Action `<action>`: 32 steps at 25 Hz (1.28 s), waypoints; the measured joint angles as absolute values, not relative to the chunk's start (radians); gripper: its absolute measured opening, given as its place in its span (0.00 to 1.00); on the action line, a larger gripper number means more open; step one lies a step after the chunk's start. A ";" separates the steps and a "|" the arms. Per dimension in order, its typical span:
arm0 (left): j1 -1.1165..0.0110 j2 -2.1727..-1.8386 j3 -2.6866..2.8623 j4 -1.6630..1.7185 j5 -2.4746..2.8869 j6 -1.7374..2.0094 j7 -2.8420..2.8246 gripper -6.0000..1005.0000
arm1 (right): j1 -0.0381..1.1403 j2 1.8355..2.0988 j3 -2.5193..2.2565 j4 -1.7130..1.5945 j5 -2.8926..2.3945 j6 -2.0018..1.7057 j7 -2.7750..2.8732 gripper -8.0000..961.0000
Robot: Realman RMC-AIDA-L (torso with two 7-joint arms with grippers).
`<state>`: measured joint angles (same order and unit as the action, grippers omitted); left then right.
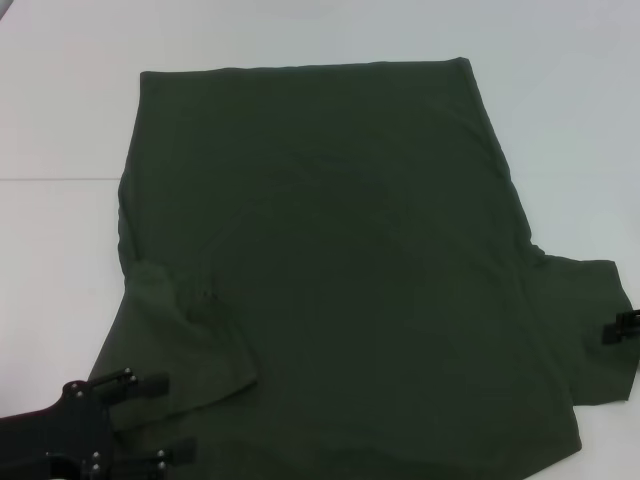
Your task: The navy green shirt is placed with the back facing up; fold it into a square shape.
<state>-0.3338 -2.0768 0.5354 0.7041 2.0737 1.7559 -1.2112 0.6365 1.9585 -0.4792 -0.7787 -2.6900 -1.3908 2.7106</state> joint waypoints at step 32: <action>-0.344 -2.083 0.549 0.701 2.075 1.723 -1.212 0.89 | 0.641 1.970 -0.503 -0.725 -2.686 -1.324 2.707 0.78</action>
<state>-0.3444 -2.0829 0.5492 0.7007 2.0755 1.7231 -1.2119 0.6414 1.9698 -0.5029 -0.7255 -2.6858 -1.3244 2.7067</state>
